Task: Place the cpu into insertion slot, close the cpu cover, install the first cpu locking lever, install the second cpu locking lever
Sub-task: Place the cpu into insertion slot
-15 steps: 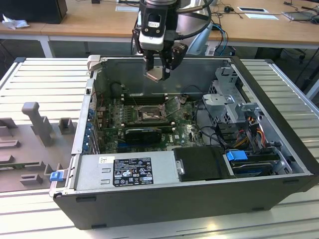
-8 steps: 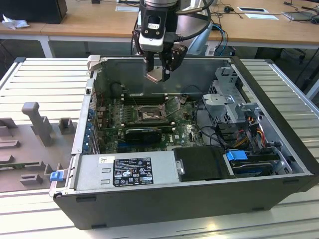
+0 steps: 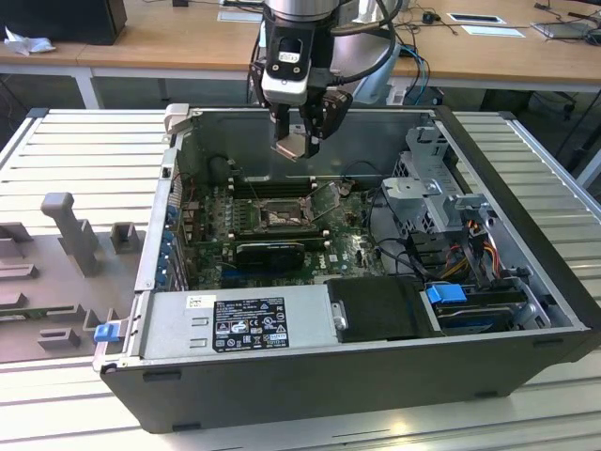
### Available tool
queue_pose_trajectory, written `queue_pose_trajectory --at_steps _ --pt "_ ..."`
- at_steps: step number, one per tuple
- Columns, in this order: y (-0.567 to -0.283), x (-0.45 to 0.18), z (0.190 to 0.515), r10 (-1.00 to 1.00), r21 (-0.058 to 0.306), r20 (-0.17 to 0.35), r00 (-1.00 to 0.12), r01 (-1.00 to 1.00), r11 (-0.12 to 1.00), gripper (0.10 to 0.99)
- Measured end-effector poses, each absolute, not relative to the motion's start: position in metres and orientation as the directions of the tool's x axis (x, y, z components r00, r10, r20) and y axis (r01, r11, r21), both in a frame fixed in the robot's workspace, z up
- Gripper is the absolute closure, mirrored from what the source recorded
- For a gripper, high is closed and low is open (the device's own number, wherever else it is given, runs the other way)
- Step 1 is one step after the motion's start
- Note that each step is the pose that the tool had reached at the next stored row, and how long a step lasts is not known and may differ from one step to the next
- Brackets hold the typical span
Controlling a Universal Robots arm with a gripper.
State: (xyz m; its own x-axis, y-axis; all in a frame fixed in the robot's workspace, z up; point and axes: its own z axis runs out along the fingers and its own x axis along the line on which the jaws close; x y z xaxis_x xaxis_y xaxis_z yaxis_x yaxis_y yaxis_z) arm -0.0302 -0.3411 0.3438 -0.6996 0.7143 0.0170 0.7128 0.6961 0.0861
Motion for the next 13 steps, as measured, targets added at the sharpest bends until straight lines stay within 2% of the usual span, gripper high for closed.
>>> queue_pose_trajectory --at_steps 13 --pt "-0.3411 -0.0302 0.3366 0.714 0.086 0.017 -0.7 0.713 0.696 0.549"
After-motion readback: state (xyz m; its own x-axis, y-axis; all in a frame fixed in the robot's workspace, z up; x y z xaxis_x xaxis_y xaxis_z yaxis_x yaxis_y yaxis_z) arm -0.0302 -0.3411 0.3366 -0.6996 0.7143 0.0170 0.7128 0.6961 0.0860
